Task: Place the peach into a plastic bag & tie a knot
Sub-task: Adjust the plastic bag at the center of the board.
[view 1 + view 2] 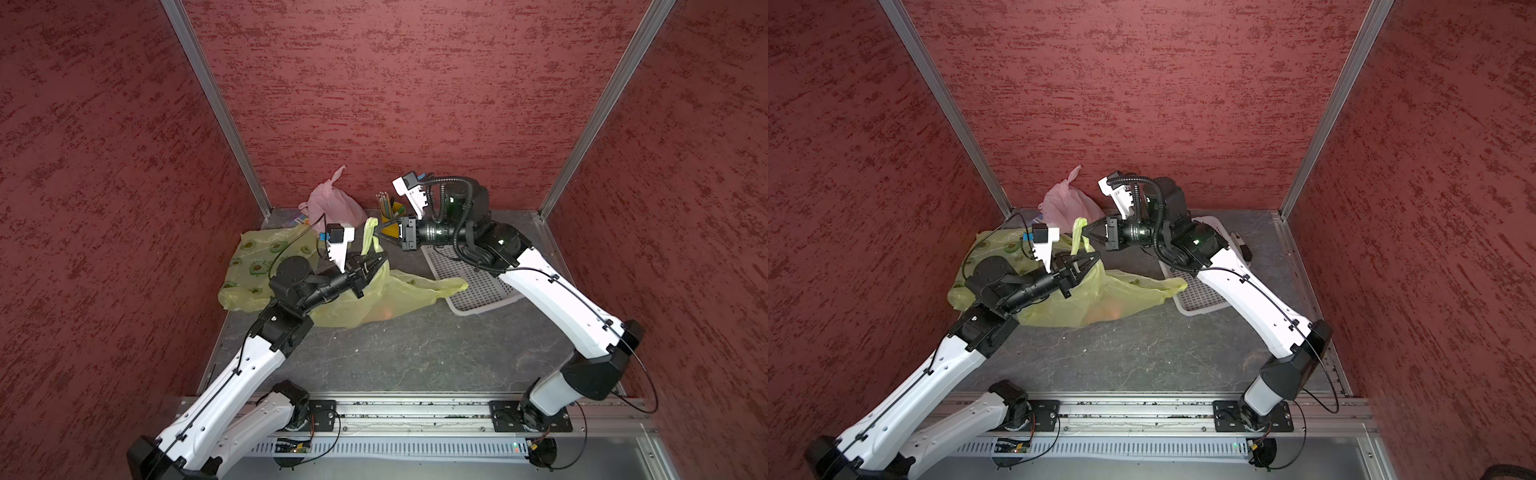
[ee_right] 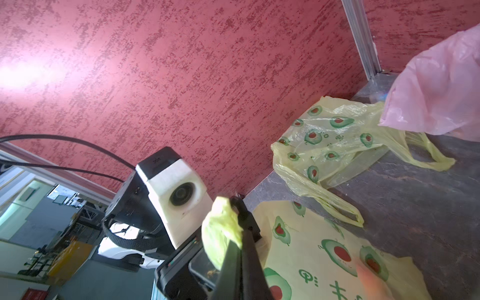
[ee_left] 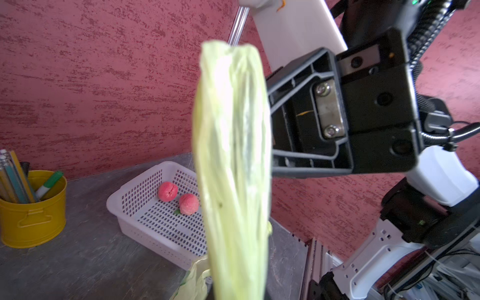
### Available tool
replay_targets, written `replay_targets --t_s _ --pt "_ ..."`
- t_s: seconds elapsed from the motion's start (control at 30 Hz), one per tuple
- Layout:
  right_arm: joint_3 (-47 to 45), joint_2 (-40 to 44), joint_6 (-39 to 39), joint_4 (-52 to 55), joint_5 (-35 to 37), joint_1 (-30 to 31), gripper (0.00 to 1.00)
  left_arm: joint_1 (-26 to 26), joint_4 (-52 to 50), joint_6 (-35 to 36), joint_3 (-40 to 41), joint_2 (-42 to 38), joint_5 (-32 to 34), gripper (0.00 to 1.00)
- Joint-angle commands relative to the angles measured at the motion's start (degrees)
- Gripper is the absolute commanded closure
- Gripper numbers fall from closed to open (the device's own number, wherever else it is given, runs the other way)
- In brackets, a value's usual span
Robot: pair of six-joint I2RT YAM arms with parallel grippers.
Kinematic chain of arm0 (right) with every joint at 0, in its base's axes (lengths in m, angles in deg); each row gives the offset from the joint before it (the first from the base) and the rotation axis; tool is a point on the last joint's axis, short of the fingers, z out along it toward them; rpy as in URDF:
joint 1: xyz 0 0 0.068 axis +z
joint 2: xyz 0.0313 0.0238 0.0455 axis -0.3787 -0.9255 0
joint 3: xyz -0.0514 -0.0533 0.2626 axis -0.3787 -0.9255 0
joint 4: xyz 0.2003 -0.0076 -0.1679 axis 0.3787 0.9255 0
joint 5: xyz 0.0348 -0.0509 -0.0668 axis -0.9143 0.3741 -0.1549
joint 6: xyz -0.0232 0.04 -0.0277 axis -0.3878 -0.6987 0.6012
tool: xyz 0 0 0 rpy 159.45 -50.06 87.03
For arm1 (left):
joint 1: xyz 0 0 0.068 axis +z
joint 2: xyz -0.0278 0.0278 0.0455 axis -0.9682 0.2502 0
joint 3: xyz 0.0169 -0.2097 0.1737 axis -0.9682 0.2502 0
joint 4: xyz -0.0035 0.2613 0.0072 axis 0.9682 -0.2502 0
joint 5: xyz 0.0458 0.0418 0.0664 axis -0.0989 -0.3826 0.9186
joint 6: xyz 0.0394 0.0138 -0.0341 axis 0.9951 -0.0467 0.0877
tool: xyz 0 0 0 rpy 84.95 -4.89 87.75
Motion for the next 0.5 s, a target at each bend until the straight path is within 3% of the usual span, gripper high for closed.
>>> replay_targets --t_s 0.0,0.03,0.13,0.47 --pt "2.2 1.1 -0.2 -3.0 0.2 0.1 1.00 0.7 -1.0 -2.5 2.7 0.2 -1.0 0.41" --pt "2.6 0.5 0.2 -2.1 0.7 0.0 1.00 0.8 -1.2 -2.4 3.3 0.1 -0.5 0.35" --pt "4.5 -1.7 1.3 0.5 2.3 0.0 1.00 0.8 -4.0 -0.6 4.4 -0.5 2.2 0.30" --pt "7.5 -6.3 -1.2 -1.0 0.8 0.3 1.00 0.3 -16.0 6.3 3.1 -3.3 17.3 0.27"
